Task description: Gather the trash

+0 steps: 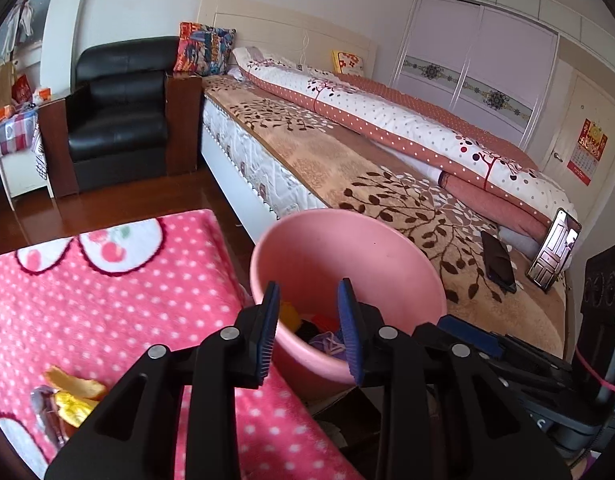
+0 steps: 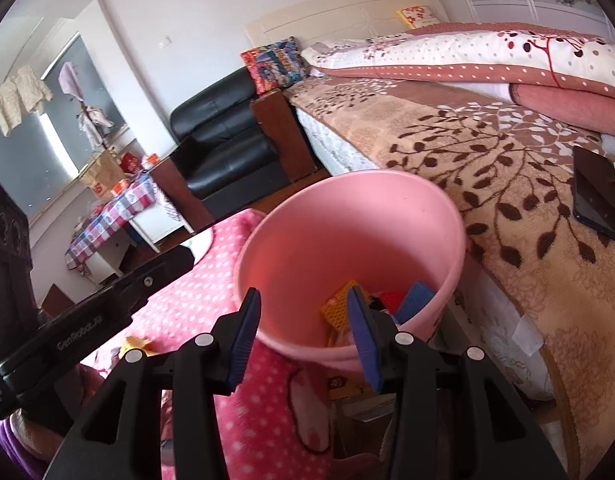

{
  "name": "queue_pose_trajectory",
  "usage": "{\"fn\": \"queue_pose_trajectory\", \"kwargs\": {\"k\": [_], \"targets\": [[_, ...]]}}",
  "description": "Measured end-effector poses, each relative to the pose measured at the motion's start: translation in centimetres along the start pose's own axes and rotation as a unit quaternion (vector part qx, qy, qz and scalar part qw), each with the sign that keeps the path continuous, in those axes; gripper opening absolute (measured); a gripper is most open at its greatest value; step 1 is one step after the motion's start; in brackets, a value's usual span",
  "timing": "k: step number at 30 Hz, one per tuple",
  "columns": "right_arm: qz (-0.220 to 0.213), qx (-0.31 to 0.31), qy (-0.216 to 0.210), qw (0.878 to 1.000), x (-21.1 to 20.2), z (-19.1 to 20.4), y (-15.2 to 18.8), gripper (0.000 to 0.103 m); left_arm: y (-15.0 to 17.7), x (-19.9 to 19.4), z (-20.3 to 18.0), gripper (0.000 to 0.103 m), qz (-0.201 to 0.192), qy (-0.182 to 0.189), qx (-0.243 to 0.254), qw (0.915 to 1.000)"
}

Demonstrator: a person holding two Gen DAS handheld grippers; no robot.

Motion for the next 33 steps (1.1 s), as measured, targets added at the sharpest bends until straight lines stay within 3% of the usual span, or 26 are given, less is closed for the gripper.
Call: {"fn": "queue_pose_trajectory", "kwargs": {"k": [11, 17, 26, 33], "targets": [[0.055, -0.059, -0.058, 0.995, -1.2, 7.8, 5.9, 0.044, 2.5, -6.7, 4.5, 0.030, -0.023, -0.043, -0.003, 0.9988], [0.091, -0.090, -0.057, 0.990, -0.8, 10.5, 9.8, 0.044, 5.6, -10.1, 8.6, 0.030, -0.035, -0.081, -0.024, 0.9959], [0.101, -0.093, -0.051, 0.989, -0.1, 11.7, 12.0, 0.044, 10.9, -12.9, 15.7, 0.030, -0.007, -0.118, -0.082, 0.9896], [0.100, -0.068, -0.050, 0.991, 1.3, 12.2, 11.7, 0.044, 12.5, -12.3, 19.0, 0.030, 0.024, -0.109, -0.117, 0.9869]]}}
Point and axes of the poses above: each gripper's, at about its wrist camera, not at the fingertips, and x roughly the way its jaws point, z to its left, y to its underside, the point moved 8 cm from there along x, roughly the way its jaws point, and after that the axes turned 2 degrees about -y, right-handed, at the moved point
